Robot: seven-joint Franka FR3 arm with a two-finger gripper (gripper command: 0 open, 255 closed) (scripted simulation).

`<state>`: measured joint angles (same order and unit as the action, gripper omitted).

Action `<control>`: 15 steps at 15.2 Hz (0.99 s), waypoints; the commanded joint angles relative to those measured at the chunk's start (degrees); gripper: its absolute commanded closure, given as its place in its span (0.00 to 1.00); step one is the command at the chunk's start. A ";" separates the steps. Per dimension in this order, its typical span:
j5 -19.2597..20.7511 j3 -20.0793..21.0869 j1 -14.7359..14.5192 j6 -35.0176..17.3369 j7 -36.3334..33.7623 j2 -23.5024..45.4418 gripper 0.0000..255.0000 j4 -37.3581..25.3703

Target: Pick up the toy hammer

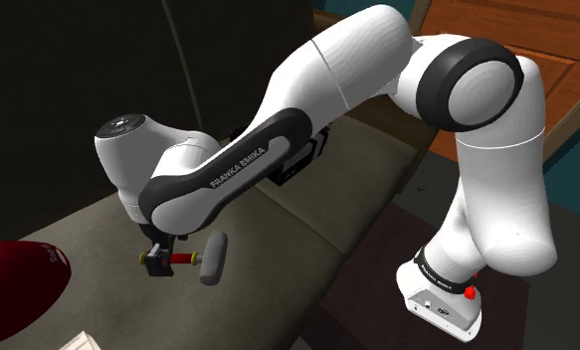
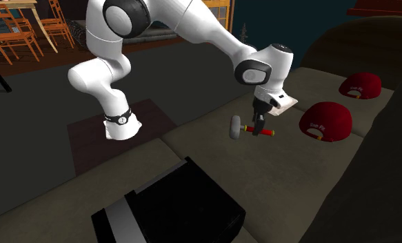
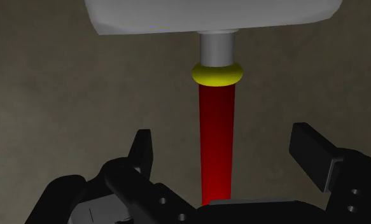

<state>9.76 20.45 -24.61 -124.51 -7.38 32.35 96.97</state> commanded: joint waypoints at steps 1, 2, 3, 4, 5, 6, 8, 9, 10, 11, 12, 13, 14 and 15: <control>0.32 -0.20 -0.16 -1.03 -0.16 0.84 0.00 0.20; 0.58 -0.39 -0.29 -1.89 -0.28 1.55 0.00 0.38; 0.58 -0.39 -0.29 -1.90 -0.28 1.55 0.00 0.39; 0.58 -0.39 -0.29 -1.89 -0.28 1.55 0.00 0.38; 0.60 -0.40 -0.32 -1.93 -0.31 1.61 1.00 0.36; 0.63 -0.43 -0.35 -1.95 -0.32 1.74 1.00 0.25; 0.64 -0.43 -0.34 -1.93 -0.30 1.76 1.00 0.22; 0.64 -0.43 -0.34 -1.92 -0.30 1.76 1.00 0.20; 0.63 -0.43 -0.33 -1.95 -0.30 1.73 1.00 0.27; 0.63 -0.43 -0.33 -1.96 -0.30 1.71 1.00 0.30; 0.62 -0.42 -0.32 -1.99 -0.30 1.69 1.00 0.35; 0.63 -0.42 -0.34 -1.99 -0.32 1.72 1.00 0.32; 0.58 -0.39 -0.29 -1.89 -0.28 1.55 1.00 0.38; 0.41 -0.27 -0.21 -1.35 -0.20 1.10 1.00 0.28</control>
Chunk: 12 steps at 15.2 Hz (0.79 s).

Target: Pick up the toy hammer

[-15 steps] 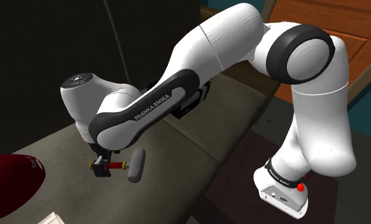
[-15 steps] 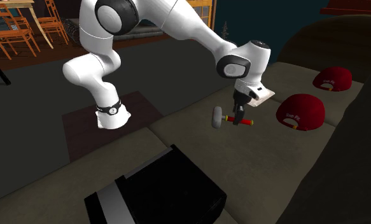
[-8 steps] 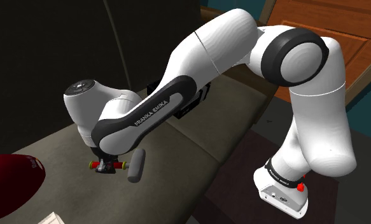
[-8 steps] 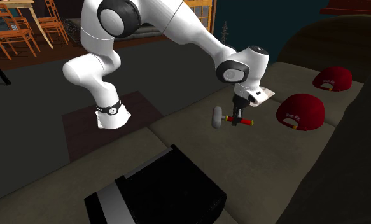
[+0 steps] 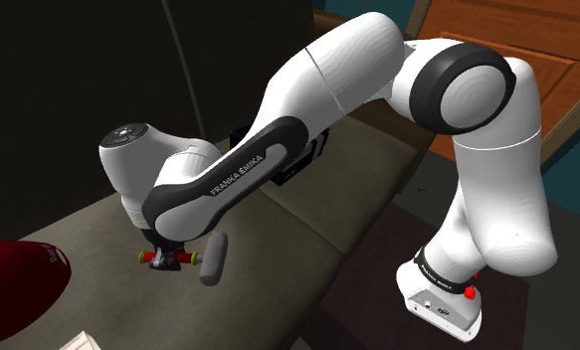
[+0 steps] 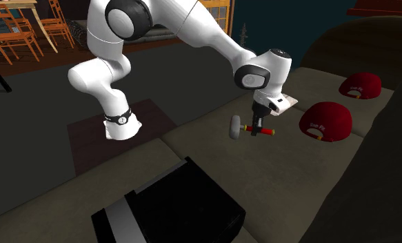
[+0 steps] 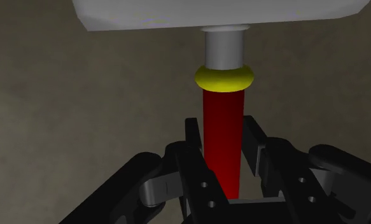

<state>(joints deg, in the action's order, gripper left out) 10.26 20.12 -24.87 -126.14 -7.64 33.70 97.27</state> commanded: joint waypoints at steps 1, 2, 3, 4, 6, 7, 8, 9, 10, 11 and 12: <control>-0.26 0.18 0.13 0.82 0.13 -0.70 1.00 -0.13; -0.42 0.29 0.20 1.38 0.20 -1.13 1.00 -0.28; -0.58 0.40 0.28 1.94 0.28 -1.56 1.00 -0.43; -0.74 0.51 0.35 2.51 0.35 -1.98 1.00 -0.59; -1.06 0.71 0.48 3.65 0.50 -2.80 1.00 -0.95; -1.21 0.81 0.54 4.24 0.57 -3.20 1.00 -1.15; -1.36 0.90 0.60 4.82 0.64 -3.58 1.00 -1.36; -1.51 1.00 0.65 5.41 0.71 -3.96 1.00 -1.59; -1.66 1.08 0.71 6.01 0.78 -4.34 1.00 -1.83; -1.81 1.17 0.76 6.61 0.84 -4.70 1.00 -2.08; -1.95 1.25 0.80 7.21 0.91 -5.05 1.00 -2.35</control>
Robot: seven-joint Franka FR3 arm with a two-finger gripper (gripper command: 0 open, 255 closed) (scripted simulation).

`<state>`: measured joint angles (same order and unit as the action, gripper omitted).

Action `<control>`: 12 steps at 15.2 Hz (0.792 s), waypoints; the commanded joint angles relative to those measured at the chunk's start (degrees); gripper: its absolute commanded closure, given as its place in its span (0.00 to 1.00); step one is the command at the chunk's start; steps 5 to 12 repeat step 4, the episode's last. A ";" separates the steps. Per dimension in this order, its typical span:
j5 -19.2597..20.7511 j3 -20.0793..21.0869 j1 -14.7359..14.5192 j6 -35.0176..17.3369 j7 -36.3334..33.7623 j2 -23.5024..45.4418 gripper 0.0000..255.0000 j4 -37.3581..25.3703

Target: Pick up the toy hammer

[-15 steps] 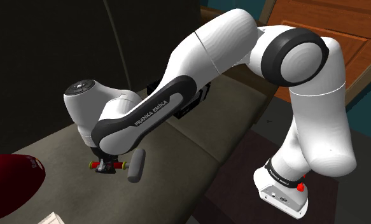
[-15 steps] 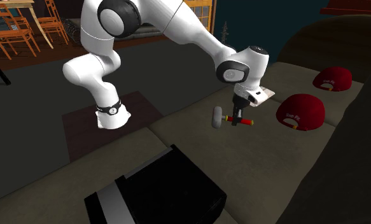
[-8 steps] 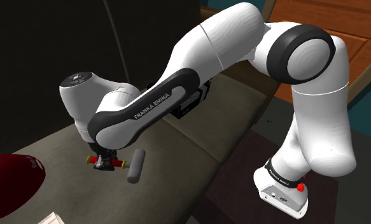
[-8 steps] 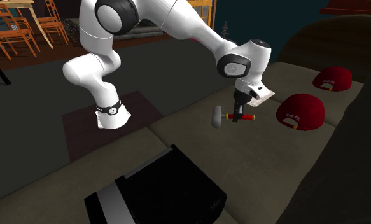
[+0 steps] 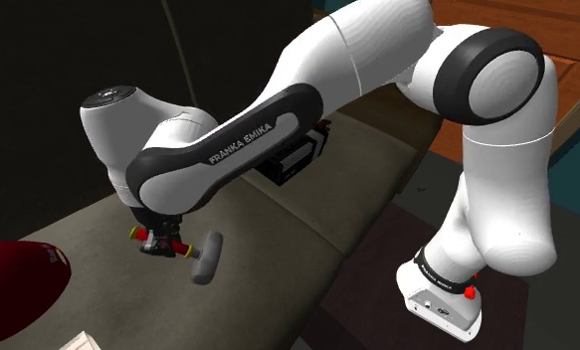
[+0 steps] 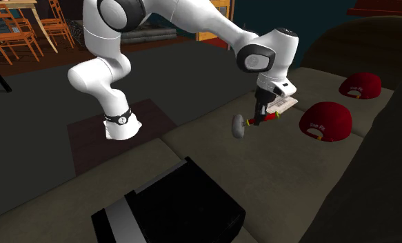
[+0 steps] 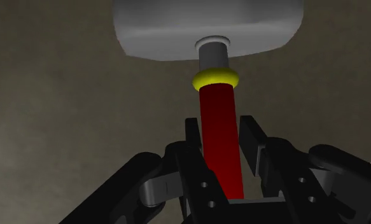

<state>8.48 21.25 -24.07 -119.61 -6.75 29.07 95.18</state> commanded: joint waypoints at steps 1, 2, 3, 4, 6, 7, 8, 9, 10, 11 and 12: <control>-0.30 0.20 0.06 1.29 0.08 -0.77 1.00 -0.55; -0.44 0.28 0.10 1.90 0.15 -1.11 1.00 -0.85; -0.46 0.29 0.10 1.99 0.16 -1.16 1.00 -0.89; -0.46 0.29 0.10 2.00 0.16 -1.16 1.00 -0.89; -0.46 0.29 0.10 2.00 0.16 -1.16 1.00 -0.89; -0.46 0.29 0.10 2.00 0.16 -1.16 1.00 -0.89; -0.46 0.29 0.10 2.00 0.16 -1.16 1.00 -0.89; -0.46 0.29 0.10 2.00 0.16 -1.16 1.00 -0.89; -0.46 0.29 0.10 2.00 0.16 -1.16 1.00 -0.89; -0.46 0.29 0.10 2.00 0.16 -1.16 1.00 -0.89; -0.46 0.29 0.10 2.00 0.16 -1.16 1.00 -0.89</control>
